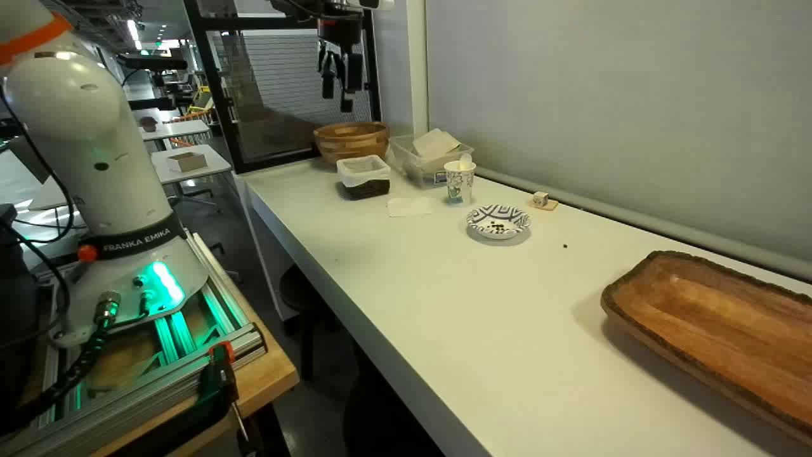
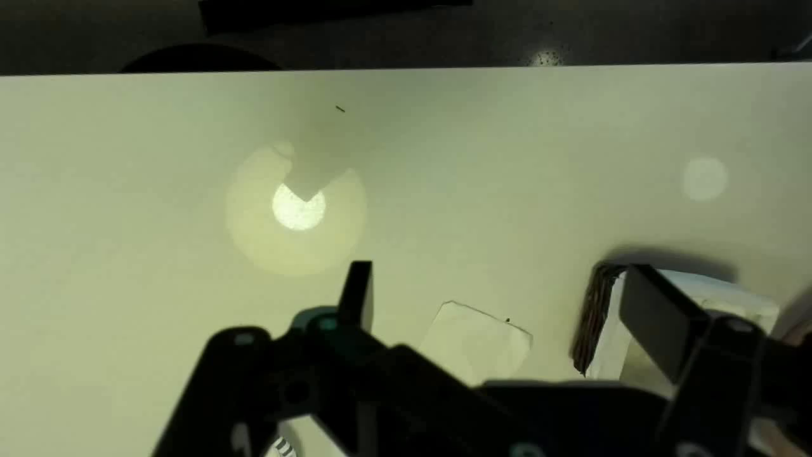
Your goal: Pour the beans from the bowl into the cup
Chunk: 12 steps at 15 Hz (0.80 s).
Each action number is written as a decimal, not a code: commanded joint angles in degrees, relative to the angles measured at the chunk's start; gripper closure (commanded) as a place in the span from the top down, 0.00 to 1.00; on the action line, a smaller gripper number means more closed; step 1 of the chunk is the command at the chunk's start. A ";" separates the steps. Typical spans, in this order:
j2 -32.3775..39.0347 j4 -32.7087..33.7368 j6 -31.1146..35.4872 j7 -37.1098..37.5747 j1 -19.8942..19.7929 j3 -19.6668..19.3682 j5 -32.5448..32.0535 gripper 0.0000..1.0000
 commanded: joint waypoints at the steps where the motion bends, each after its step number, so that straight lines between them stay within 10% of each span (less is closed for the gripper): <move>1: 0.14 0.09 -0.14 -0.46 -1.22 1.09 0.49 1.00; 12: 13.26 5.29 12.42 -5.57 -2.77 -4.46 9.62 1.00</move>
